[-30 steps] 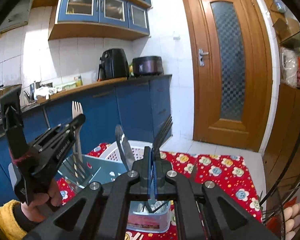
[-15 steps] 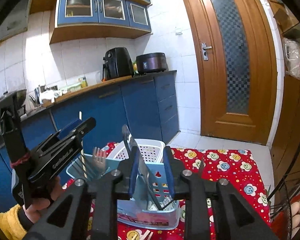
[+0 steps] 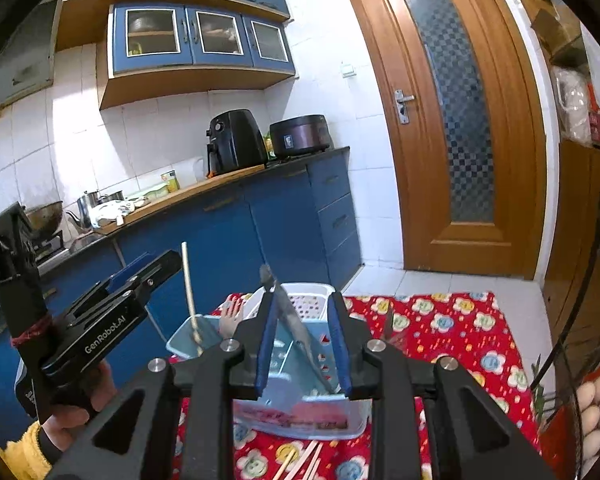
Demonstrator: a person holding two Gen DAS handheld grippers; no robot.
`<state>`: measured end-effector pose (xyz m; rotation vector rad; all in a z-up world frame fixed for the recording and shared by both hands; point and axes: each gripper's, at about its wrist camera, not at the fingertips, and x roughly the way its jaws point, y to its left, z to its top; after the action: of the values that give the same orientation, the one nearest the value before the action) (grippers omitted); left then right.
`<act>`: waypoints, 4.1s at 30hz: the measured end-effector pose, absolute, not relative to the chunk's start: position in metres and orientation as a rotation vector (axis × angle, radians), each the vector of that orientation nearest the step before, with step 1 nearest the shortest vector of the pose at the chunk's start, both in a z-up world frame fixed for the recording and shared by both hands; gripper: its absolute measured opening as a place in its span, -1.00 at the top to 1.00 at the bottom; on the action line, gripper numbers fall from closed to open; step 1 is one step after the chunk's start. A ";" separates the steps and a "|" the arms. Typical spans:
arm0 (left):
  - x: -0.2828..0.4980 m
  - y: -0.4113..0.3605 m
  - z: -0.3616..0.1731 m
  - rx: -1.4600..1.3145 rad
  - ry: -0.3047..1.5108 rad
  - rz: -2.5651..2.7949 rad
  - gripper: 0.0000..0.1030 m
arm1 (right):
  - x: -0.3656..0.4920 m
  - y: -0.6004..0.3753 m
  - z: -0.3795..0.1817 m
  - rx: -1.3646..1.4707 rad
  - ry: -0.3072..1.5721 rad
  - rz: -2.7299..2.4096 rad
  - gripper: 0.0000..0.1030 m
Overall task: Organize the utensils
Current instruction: 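Drop the white fork into the box with the left tool while the right tool releases its fork, then lower the left tool toward the wooden chopsticks in front of the box, then close the left tool on one wooden chopstick and lift it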
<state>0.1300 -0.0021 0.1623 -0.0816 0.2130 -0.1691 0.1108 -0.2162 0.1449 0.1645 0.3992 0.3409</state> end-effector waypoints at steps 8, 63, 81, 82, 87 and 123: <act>0.098 0.005 0.157 -0.091 0.278 -0.183 0.11 | 0.083 -0.217 0.134 0.168 0.439 0.354 0.45; 0.116 -0.070 0.004 0.027 0.939 -0.257 0.11 | 0.032 -0.274 0.033 0.361 0.647 0.284 0.45; 0.117 -0.087 0.001 0.090 0.955 -0.257 0.11 | 0.032 -0.284 0.026 0.394 0.653 0.291 0.45; 0.117 -0.090 0.000 0.105 0.958 -0.253 0.12 | 0.032 -0.284 0.026 0.394 0.653 0.290 0.45; 0.116 -0.098 -0.001 0.165 0.955 -0.228 0.08 | 0.032 -0.284 0.025 0.397 0.655 0.292 0.45; 0.102 -0.054 0.022 -0.041 1.021 -0.361 1.00 | 0.033 -0.242 0.027 0.327 0.717 0.361 0.43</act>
<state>0.1016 -0.0544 0.0223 -0.0409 1.0207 -0.3608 0.0335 -0.2424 0.0266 0.3270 0.7169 0.3605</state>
